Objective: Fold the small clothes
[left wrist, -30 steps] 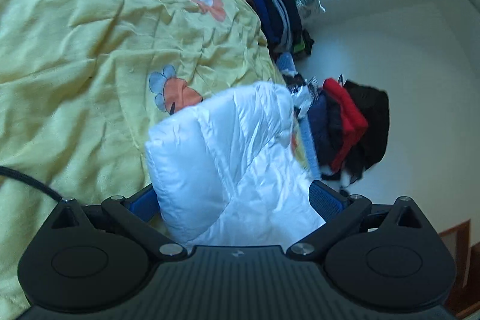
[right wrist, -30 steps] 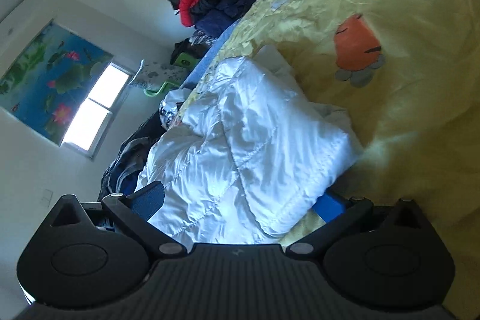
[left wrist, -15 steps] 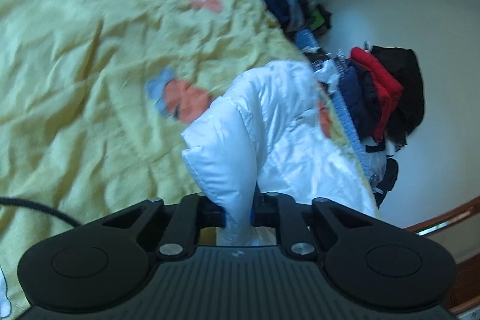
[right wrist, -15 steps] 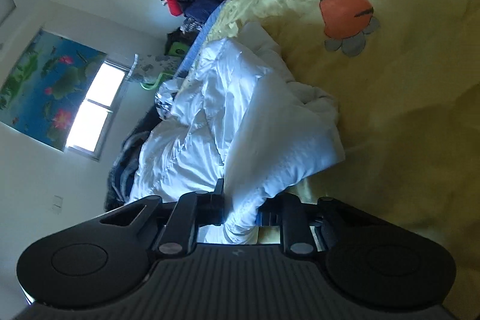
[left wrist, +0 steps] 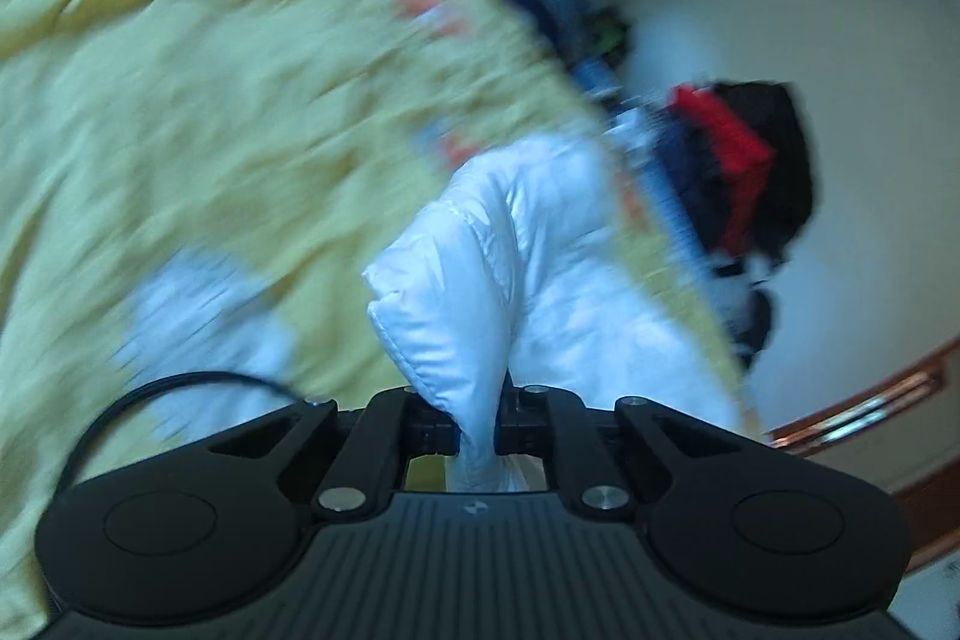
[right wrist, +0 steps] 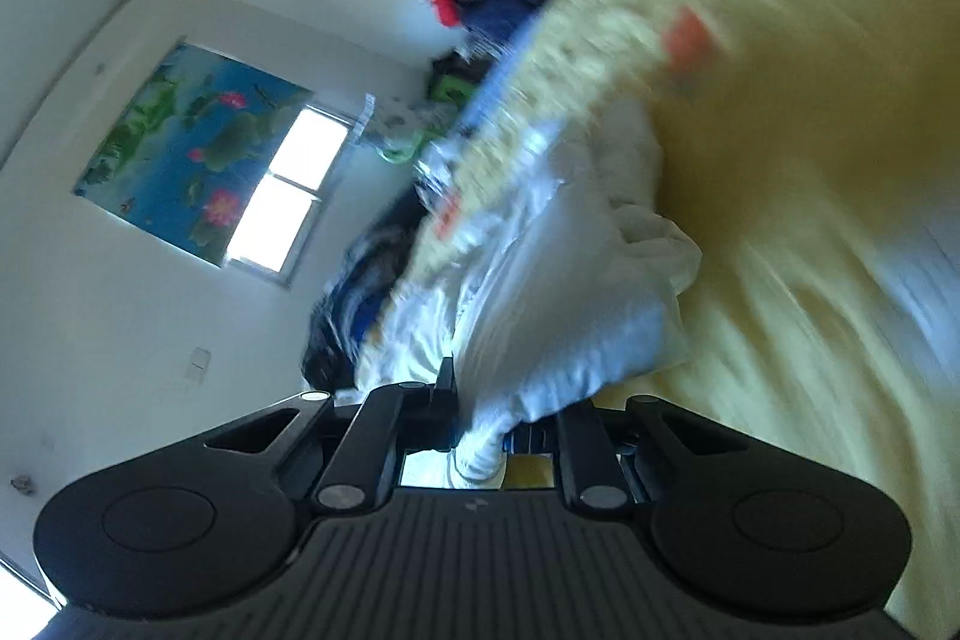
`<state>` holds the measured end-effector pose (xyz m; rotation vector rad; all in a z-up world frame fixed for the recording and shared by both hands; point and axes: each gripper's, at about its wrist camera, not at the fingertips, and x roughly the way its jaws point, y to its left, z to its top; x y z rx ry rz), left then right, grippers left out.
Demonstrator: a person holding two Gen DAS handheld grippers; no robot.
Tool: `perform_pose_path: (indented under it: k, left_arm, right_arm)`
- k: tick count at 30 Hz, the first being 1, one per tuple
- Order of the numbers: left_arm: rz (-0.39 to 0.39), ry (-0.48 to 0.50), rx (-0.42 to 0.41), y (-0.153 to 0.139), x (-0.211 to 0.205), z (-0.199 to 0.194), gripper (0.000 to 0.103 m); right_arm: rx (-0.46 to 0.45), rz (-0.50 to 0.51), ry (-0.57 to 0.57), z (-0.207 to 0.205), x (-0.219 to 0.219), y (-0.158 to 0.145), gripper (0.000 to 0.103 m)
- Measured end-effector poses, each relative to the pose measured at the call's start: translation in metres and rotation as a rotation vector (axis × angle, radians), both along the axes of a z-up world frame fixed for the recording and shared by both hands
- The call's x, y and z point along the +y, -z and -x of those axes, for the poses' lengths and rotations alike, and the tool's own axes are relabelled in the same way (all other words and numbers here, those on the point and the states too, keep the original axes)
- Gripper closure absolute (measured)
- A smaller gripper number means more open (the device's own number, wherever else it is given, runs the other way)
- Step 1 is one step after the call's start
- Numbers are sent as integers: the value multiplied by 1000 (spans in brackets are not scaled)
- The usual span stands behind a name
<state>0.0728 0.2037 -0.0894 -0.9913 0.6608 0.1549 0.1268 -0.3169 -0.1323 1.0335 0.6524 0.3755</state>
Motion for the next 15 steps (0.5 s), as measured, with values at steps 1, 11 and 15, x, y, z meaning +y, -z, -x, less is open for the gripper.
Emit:
perform_pose_path:
  k: [1, 11, 15]
  left_arm:
    - [16, -2, 16, 9, 1, -2, 95]
    - [-99, -13, -2, -22, 12, 22, 68]
    - [-519, -56, -130, -75, -10, 40, 68]
  right_arm:
    - [20, -2, 3, 2, 0, 8, 85]
    - [-39, 122, 224, 23, -22, -18, 23]
    - [-166, 295, 407, 38, -42, -56, 25]
